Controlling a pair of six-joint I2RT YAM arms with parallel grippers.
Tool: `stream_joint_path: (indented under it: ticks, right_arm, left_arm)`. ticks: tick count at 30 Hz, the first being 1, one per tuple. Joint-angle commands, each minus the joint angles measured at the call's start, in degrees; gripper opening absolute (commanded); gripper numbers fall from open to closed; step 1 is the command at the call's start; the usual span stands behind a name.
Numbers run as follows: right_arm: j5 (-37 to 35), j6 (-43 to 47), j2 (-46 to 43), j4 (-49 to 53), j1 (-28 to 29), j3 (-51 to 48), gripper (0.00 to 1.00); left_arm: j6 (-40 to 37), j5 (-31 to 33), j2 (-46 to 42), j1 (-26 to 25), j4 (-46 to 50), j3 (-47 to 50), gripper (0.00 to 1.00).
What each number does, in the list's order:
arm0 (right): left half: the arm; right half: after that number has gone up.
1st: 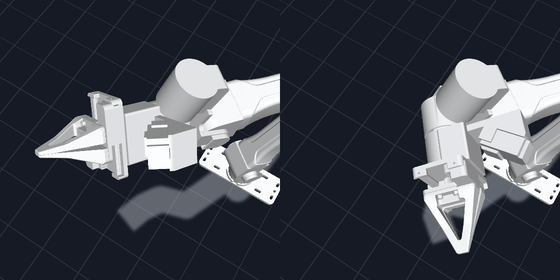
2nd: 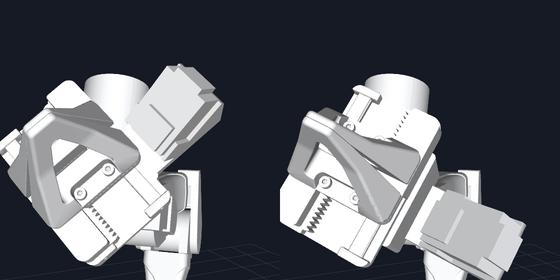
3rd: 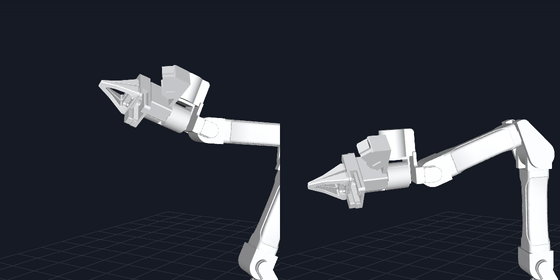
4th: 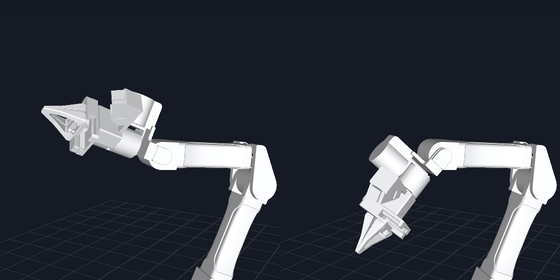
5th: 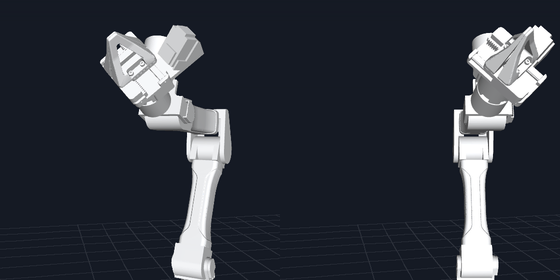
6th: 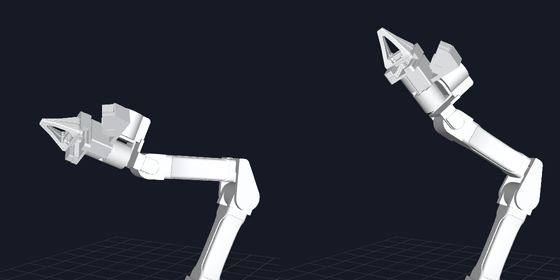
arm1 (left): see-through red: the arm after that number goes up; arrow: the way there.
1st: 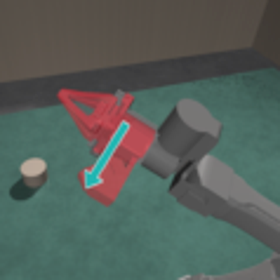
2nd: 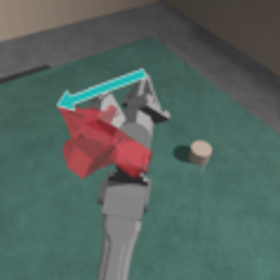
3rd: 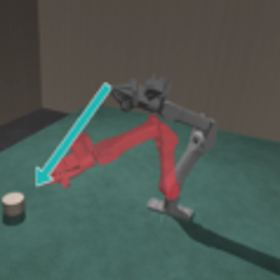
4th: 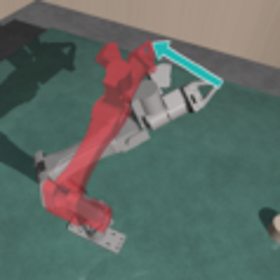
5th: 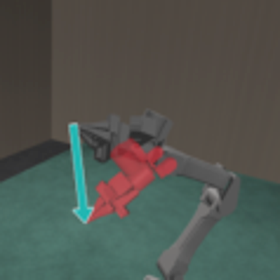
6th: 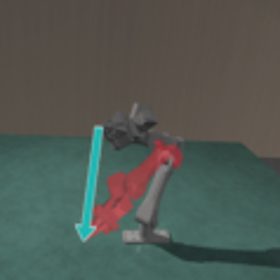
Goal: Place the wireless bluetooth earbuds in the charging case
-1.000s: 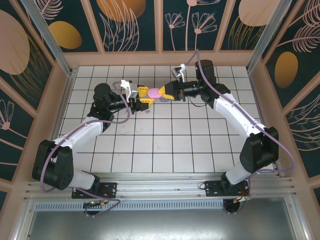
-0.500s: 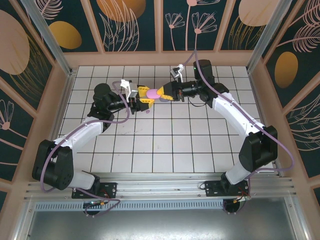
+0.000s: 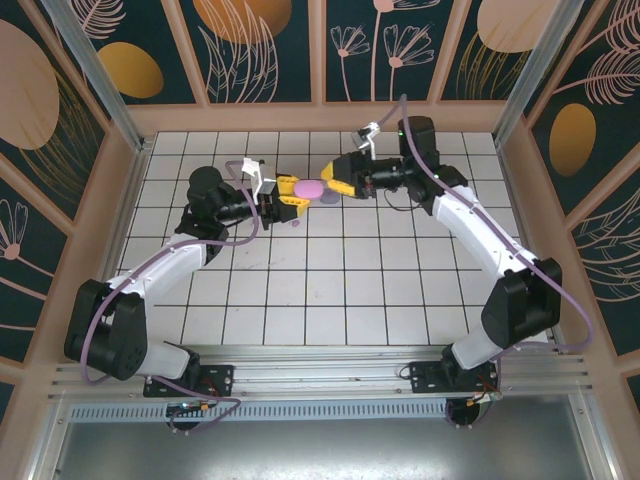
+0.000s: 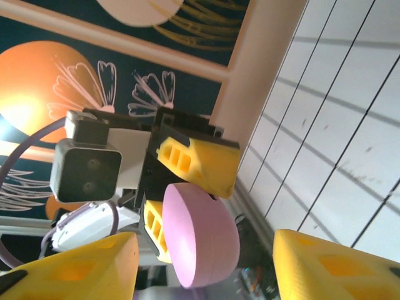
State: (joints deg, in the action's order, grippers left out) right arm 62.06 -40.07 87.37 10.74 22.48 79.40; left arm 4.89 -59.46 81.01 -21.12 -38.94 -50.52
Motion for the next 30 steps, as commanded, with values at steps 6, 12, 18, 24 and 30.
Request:
stream_joint_path:
  ticks: [6, 12, 18, 24, 30]
  right_arm:
    - [-11.12, 25.28, -12.79, 1.94, 1.88, -2.29, 0.70]
    - [-40.12, 51.18, -17.56, 7.53, 16.27, -5.69, 0.75]
    - [-45.23, 57.18, -16.15, 8.55, 19.79, -6.41, 0.78]
    - [-45.11, 58.05, -15.13, 8.55, 19.89, -6.45, 0.78]
    - [-45.32, 57.84, -13.93, 7.81, 19.88, -5.76, 0.77]
  left_arm:
    - [2.98, -2.68, -3.44, -0.43, 5.88, -0.94, 0.18]
    - [2.40, -2.78, -5.69, -0.41, 10.20, -0.88, 0.18]
    - [1.87, -3.81, -6.75, -0.41, 12.03, -0.88, 0.18]
    - [1.12, -4.64, -7.35, -0.42, 12.77, -0.63, 0.17]
    - [1.09, -6.08, -7.37, -0.41, 12.79, -0.73, 0.15]
